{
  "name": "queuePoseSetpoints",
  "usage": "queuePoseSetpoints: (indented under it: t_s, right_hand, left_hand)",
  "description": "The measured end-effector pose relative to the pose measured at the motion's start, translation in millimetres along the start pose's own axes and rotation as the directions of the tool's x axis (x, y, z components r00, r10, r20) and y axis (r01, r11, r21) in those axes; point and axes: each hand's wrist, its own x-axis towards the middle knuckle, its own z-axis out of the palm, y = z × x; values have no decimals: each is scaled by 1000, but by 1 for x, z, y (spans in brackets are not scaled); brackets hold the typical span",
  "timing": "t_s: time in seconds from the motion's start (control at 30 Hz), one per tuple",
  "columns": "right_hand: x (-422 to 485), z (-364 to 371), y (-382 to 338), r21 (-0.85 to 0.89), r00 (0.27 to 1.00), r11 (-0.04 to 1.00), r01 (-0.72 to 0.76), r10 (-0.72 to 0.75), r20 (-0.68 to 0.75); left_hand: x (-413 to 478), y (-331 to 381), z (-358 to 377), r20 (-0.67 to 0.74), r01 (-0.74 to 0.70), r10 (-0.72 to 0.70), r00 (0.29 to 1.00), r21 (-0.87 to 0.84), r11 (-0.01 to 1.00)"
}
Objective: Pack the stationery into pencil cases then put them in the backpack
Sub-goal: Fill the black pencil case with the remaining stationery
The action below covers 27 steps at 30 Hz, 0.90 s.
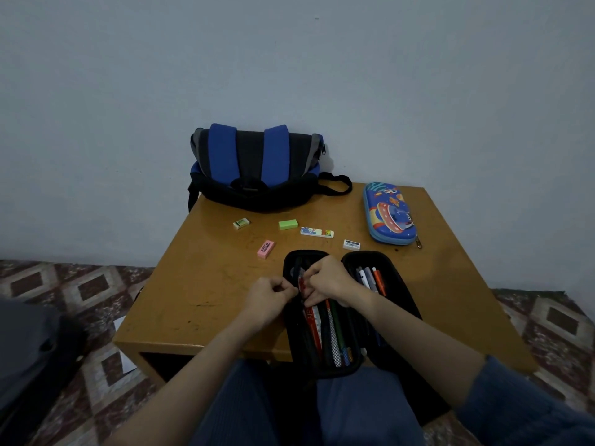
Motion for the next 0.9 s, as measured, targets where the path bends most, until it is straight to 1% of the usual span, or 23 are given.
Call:
queuePoseSetpoints:
  t_s: [0.07,0.13,0.2,0.27,0.37,0.4,0.47,0.53,0.6,0.67,0.7,0.73,0.8,0.83,0.9]
  right_hand:
    - [-4,-4,-3,23,1000,1000,-11,11,-10]
    - [-8,-7,-3,-5,999,1000,29,-29,-28]
    - [-13,-8,-2,-63,998,996,67,-67,-12]
    - [-13,-5,0,-137,998,988,70,-69,11]
    - [-11,2,2,-274,998,961,28,-41,-40]
    - [-12,4,2,-334,994,942,38,-70,-83]
    - [-16,6,1,-506,968,858,89,-194,-159]
    - [-19,7,2,-614,940,772,166,-312,-138]
    - [-18,7,6,-644,933,732,224,-353,-77]
    - [-14,7,11,-661,937,709,244,-348,-28]
    - [-14,7,12,-664,937,702,255,-349,-8]
    - [-13,7,12,-661,936,702,266,-353,1]
    - [-11,5,11,-611,930,739,284,-367,-12]
    - [-8,3,10,-566,926,771,292,-376,-35]
    - [0,-4,8,-492,913,818,298,-395,-103]
  left_hand:
    - [0,-1,-2,-4,12,-13,1000,-43,999]
    - [2,-3,-6,-57,17,-19,998,-45,999]
    - [3,-5,-9,-99,23,-26,995,-32,999]
    - [4,-7,-10,-98,41,-46,994,-54,998]
    - [2,-11,-9,-84,69,-74,994,-58,996]
    - [3,-12,-8,-87,71,-76,993,-59,996]
    - [3,-15,-8,-87,68,-74,994,-65,996]
    - [4,-17,-9,-89,74,-80,993,-66,995]
    - [8,-20,-10,-134,73,-77,988,-40,997]
    - [11,-21,-12,-212,59,-49,976,40,997]
    - [11,-23,-13,-236,43,-17,972,106,993]
    - [12,-25,-15,-250,9,44,967,207,978]
    - [16,-36,-22,-207,-79,187,960,440,894]
    - [17,-42,-25,-159,-103,217,963,526,844]
    - [18,-51,-29,-62,-111,195,979,642,759]
